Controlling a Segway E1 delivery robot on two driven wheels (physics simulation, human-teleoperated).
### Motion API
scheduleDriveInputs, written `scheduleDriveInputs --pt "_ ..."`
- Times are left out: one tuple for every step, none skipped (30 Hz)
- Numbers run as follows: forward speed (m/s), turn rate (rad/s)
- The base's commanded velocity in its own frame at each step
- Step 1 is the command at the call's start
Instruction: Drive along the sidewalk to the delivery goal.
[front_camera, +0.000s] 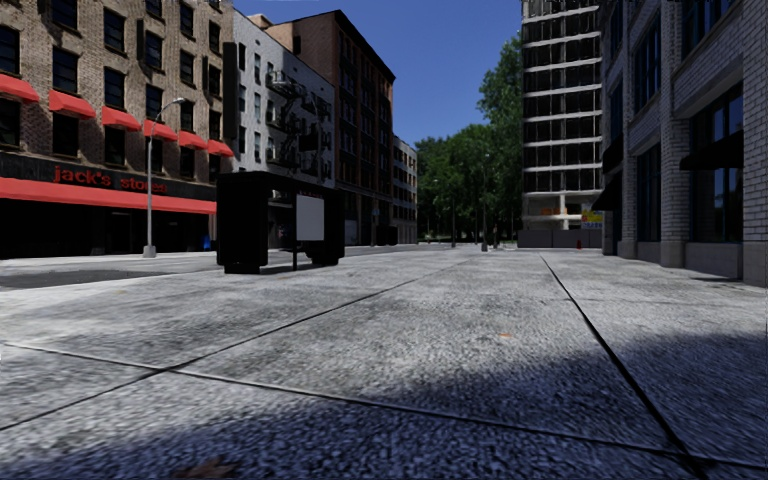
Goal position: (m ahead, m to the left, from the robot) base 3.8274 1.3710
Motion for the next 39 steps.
scheduleDriveInputs --pt "1.64 0.48" --pt "1.64 0.48" --pt "1.64 0.48" --pt "1.63 0.48" --pt "1.63 0.48" --pt "1.61 0.48" --pt "1.61 0.48" --pt "1.6 0.49" --pt "1.6 0.49" --pt "1.6 0.49" --pt "1.6 0.49" --pt "1.6 0.49" --pt "1.6 0.49" --pt "1.6 0.49" --pt "1.6 0.49" --pt "1.6 0.49" --pt "1.6 0.49" --pt "1.6 0.49" --pt "1.6 0.0" --pt "1.6 0.0" --pt "1.6 0.0" --pt "1.6 0.0" --pt "1.6 0.0" --pt "1.6 0.0" --pt "1.6 0.0" --pt "1.6 0.0" --pt "1.6 0.0" --pt "1.6 0.0" --pt "1.6 0.0" --pt "1.6 0.0" --pt "1.6 0.0" --pt "1.6 0.0" --pt "1.6 0.1" --pt "1.6 0.1" --pt "1.6 0.18" --pt "1.6 0.32" --pt "1.6 0.38" --pt "1.6 0.39" --pt "1.6 0.39"
